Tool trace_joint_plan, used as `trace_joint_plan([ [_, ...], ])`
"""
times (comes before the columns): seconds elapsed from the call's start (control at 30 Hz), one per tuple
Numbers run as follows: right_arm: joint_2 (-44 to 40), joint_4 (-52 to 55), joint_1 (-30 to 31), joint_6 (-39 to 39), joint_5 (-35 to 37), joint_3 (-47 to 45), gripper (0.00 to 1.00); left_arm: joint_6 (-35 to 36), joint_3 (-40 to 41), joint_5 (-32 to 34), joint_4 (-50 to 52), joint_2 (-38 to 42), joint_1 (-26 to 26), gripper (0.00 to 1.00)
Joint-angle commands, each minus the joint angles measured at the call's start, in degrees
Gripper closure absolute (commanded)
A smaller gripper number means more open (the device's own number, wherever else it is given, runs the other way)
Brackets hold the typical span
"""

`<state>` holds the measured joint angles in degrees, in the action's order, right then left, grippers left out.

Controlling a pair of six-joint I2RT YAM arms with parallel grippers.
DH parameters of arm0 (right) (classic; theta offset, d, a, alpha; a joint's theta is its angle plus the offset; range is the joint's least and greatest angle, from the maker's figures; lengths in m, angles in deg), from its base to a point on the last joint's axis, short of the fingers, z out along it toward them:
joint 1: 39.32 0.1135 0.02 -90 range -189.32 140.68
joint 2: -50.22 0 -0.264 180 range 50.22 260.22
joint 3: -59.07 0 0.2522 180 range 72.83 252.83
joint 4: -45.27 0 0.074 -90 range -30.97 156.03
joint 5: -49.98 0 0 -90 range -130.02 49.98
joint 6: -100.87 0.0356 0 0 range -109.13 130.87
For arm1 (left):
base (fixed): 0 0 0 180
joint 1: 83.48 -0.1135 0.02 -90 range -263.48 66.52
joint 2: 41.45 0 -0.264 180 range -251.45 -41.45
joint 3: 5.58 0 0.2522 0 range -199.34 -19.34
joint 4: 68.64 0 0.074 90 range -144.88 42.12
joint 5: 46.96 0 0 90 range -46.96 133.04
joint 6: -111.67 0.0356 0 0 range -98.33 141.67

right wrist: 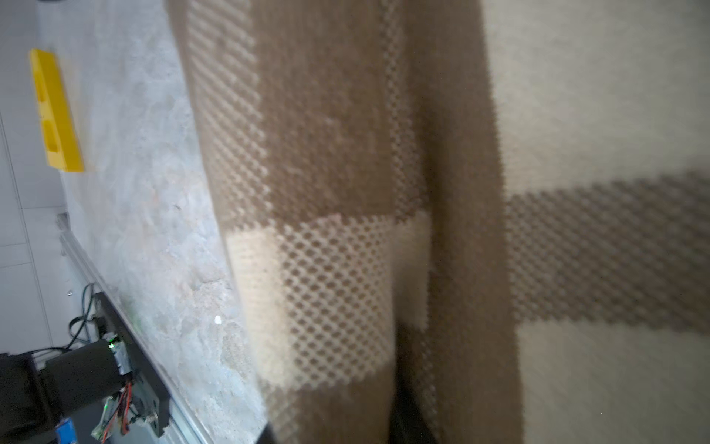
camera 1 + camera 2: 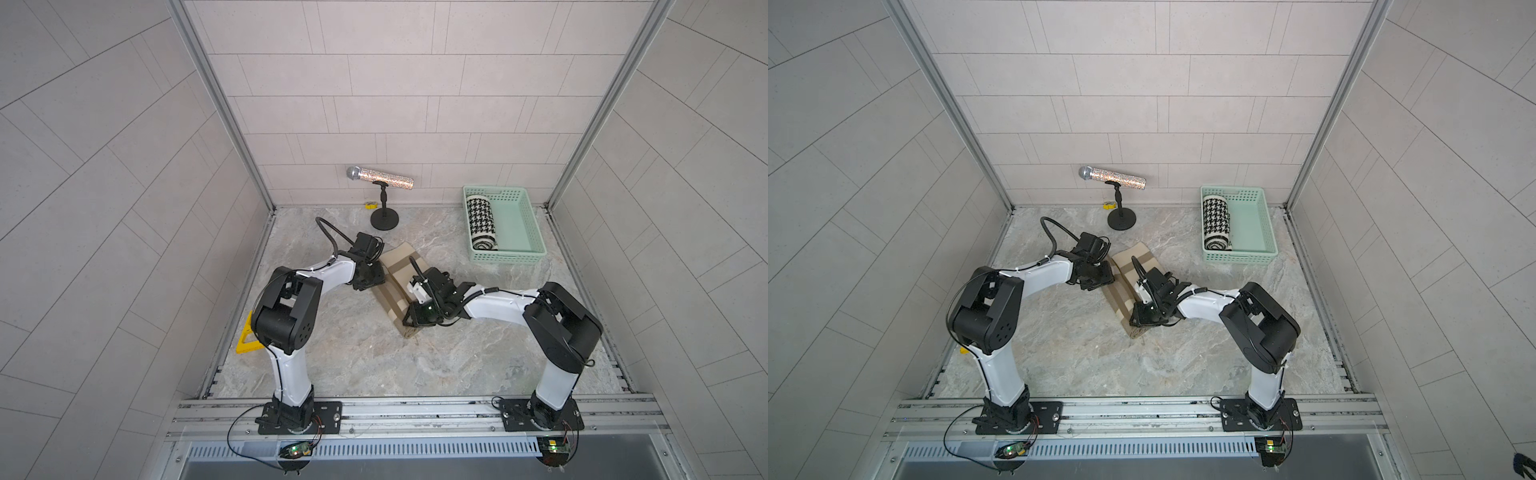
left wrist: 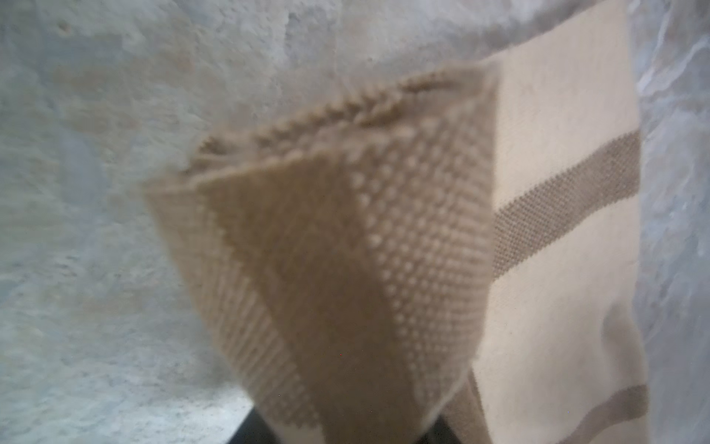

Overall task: Roll up the scarf and place it into the basket
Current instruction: Roll the scarf at the center of the board.

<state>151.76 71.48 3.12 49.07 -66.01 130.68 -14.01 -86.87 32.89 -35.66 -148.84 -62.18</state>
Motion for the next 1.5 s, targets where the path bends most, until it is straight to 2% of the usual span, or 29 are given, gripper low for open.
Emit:
trace_joint_plan([
  [0.0,-3.9,16.1,2.9,-5.0,14.7,2.6,0.55,0.8,-1.4,4.5,3.6,-1.6,0.3,0.6],
  [0.1,-5.4,21.8,7.4,-7.2,27.8,5.4,0.42,0.8,-1.5,4.2,3.9,-1.9,0.3,0.6],
  [0.17,-5.1,24.3,10.8,-8.3,35.1,7.3,0.37,1.0,-1.4,4.3,4.1,-1.8,0.5,0.61],
  [0.3,-1.4,30.3,19.2,-10.9,51.7,13.4,0.22,1.0,-1.4,4.4,4.6,-1.4,0.6,0.62],
  [0.43,4.9,33.8,25.6,-14.7,61.6,20.2,0.16,1.1,-1.7,4.3,4.9,-1.6,0.6,0.62],
  [0.57,10.4,34.8,28.4,-17.4,65.0,24.5,0.16,1.5,-2.3,4.3,5.7,-1.9,0.6,0.62],
  [0.73,14.9,33.8,27.8,-19.4,67.1,26.1,0.17,1.7,-2.7,4.1,5.9,-2.2,0.6,0.62],
  [0.9,17.6,30.0,26.0,-21.8,64.7,24.6,0.19,1.7,-3.0,3.2,6.0,-2.5,0.6,0.62],
  [1.07,20.8,28.5,24.4,-21.5,61.6,23.1,0.25,1.8,-3.4,3.8,6.3,-2.4,0.6,0.62],
  [1.13,21.2,27.1,23.2,-20.9,58.9,21.5,0.31,1.9,-3.4,4.1,6.6,-2.3,0.6,0.61],
  [1.27,20.9,24.1,20.2,-19.6,53.0,18.2,0.54,2.0,-3.6,4.1,7.3,-1.1,0.5,0.55],
  [1.4,19.2,22.0,17.7,-18.6,47.2,15.7,0.89,2.0,-3.6,5.0,8.4,2.4,0.2,0.44],
  [1.47,18.2,21.7,17.2,-18.1,44.8,15.3,0.97,2.0,-3.4,6.2,9.0,4.8,-0.3,0.38],
])
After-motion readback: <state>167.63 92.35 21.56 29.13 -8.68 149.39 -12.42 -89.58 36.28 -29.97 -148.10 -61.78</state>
